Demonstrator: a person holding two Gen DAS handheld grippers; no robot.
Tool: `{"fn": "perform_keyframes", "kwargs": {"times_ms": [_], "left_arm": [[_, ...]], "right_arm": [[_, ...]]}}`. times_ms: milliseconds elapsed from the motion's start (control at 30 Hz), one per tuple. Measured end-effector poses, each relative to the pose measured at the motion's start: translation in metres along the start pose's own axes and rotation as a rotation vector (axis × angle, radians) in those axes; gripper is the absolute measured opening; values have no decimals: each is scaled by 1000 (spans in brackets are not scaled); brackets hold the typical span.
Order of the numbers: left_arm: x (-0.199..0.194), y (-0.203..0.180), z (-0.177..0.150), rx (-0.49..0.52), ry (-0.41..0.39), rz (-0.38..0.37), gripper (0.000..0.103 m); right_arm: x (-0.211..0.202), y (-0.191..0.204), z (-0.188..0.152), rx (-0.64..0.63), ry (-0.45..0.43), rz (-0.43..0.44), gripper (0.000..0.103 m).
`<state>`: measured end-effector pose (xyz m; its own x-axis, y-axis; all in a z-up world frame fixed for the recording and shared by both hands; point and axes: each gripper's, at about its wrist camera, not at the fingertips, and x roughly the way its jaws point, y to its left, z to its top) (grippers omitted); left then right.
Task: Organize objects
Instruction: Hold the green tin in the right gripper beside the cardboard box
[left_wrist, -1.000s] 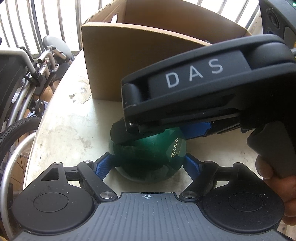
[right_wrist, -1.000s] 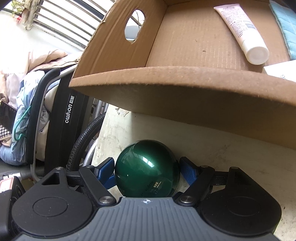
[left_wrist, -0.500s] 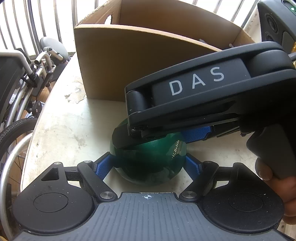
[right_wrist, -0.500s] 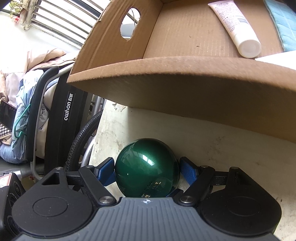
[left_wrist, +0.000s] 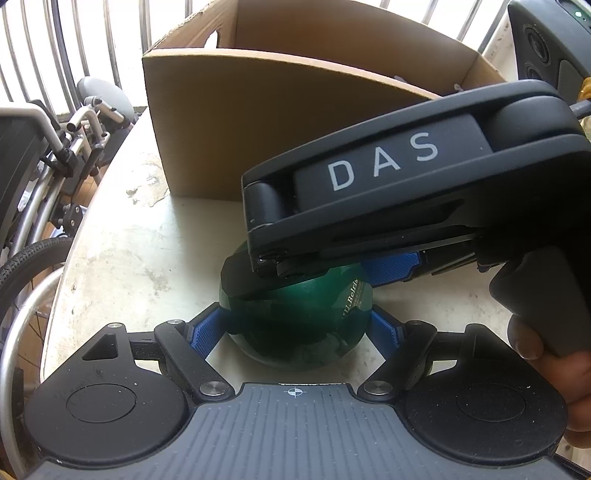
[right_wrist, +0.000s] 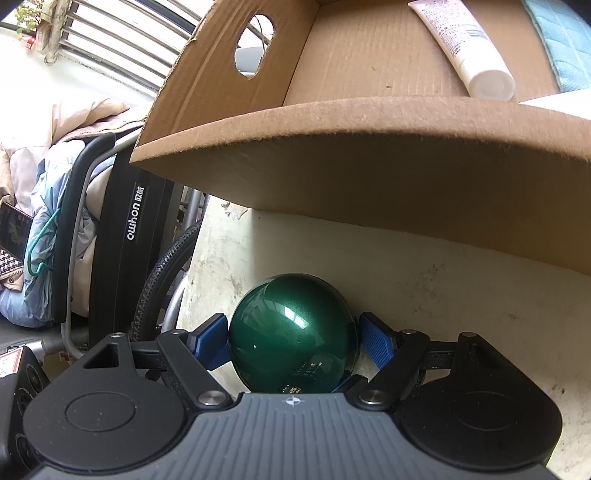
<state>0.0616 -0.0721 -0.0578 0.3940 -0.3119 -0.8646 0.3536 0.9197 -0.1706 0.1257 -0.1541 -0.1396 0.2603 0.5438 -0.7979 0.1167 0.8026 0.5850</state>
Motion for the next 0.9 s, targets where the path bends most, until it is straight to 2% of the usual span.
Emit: {"fn": "perform_keyframes", "kwargs": {"times_ms": [900], "left_arm": [[-3,-10,0,-4,-8,-4,81]], "right_arm": [[-2,-3,-2,-7,5,-2,82]]}}
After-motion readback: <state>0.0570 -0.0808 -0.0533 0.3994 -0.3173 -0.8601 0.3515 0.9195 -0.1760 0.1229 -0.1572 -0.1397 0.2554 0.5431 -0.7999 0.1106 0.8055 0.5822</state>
